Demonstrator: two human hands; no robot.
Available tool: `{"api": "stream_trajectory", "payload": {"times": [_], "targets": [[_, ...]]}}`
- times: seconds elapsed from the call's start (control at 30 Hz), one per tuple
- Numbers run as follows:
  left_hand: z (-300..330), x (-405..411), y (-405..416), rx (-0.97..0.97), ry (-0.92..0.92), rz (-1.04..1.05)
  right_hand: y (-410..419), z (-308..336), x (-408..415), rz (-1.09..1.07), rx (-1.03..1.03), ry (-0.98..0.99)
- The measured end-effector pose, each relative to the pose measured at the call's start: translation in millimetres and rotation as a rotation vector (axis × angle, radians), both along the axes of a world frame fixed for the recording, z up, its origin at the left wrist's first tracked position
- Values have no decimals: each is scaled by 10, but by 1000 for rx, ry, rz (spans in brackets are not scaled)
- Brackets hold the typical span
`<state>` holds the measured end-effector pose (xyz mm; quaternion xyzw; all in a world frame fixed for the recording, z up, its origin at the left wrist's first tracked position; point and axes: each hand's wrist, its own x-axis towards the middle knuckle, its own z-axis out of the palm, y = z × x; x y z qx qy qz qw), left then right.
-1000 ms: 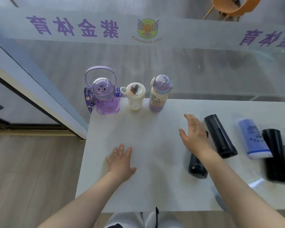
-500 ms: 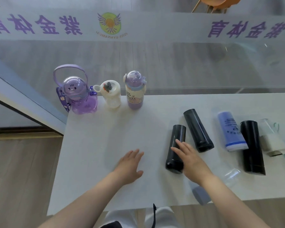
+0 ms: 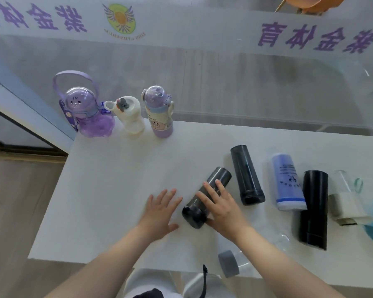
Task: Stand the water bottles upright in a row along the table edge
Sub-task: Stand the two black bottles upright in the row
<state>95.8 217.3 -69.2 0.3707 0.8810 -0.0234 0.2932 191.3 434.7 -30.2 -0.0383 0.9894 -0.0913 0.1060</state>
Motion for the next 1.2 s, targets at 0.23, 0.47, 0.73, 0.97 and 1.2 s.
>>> {"api": "stream_trajectory", "payload": {"times": [0.23,0.47,0.73,0.97,1.2], "targets": [[-67,77,66,-21,26,75,161,196,-33,-246,-287,181],[-15,67,120,-17,-10,217,354,285,-114,-363,-468,301],[103,-2,271,-134,-61,231,447,228,-370,-620,-867,199],[80,-34,312,-185,-78,220,413,112,-756,-615,-929,185],[102,-56,357,-210,-132,239,534,142,-1438,-599,-872,215]]}}
